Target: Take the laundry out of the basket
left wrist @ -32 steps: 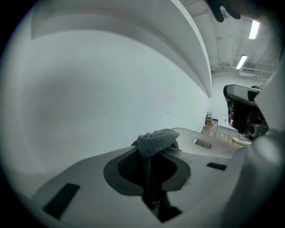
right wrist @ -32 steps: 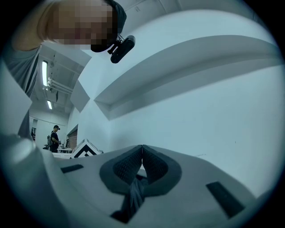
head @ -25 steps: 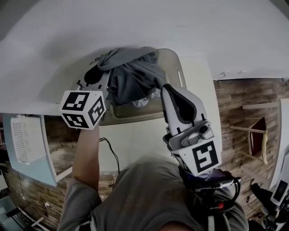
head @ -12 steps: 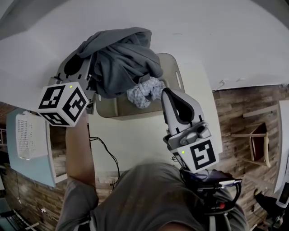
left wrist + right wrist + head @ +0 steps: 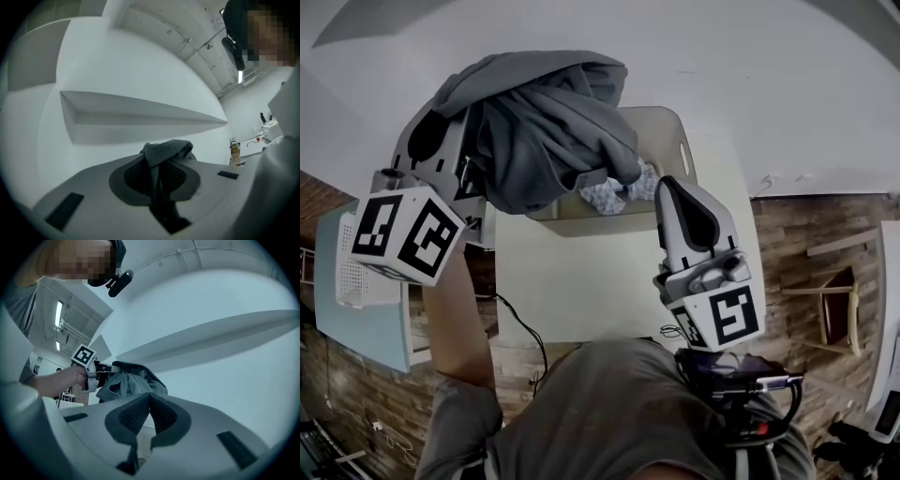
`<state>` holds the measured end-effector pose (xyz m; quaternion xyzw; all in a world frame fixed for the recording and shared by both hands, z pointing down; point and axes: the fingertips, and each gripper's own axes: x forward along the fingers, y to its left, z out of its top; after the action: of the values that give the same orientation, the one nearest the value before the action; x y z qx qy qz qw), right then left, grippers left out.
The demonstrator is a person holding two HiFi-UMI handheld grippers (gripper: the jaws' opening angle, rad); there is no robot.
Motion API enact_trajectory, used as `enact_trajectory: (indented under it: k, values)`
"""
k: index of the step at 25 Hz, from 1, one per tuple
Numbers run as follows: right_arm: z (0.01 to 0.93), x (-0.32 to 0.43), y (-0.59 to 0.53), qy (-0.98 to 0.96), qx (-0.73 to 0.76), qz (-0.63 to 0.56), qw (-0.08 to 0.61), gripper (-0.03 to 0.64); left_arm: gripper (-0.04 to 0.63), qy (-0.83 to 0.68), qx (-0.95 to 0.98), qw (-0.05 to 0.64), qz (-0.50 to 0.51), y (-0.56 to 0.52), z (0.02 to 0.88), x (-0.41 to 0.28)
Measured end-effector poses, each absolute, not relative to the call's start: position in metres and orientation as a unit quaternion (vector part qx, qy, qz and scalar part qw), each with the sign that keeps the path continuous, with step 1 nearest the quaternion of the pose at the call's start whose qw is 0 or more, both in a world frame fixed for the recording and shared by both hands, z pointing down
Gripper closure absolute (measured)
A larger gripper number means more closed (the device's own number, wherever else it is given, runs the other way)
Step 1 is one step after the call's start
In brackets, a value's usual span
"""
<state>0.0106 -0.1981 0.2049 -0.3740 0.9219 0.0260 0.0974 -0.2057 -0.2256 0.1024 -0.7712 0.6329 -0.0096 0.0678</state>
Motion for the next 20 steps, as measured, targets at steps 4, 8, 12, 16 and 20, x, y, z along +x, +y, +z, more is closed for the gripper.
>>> enact_trajectory:
  k: [4,8,12,16,20]
  values:
    - [0.2,0.006,-0.173,0.92,-0.378,0.036,0.1,0.609,0.546,0.635,-0.767,0.088,-0.003,-0.175,0.088,-0.213]
    - [0.19,-0.001,-0.14,0.918,-0.379,0.045,0.104,0.609,0.546,0.639,-0.763,0.099,0.003,-0.117,0.077,-0.223]
    - [0.185,-0.001,-0.133,0.917,-0.382,0.051,0.107,0.609,0.546,0.641,-0.761,0.098,0.008,-0.091,0.079,-0.228]
    - [0.181,-0.006,-0.124,0.917,-0.38,0.057,0.108,0.609,0.548,0.64,-0.763,0.088,0.013,-0.068,0.086,-0.231]
    - [0.18,-0.01,-0.114,0.917,-0.378,0.06,0.11,0.609,0.549,0.642,-0.762,0.08,0.011,-0.046,0.098,-0.231]
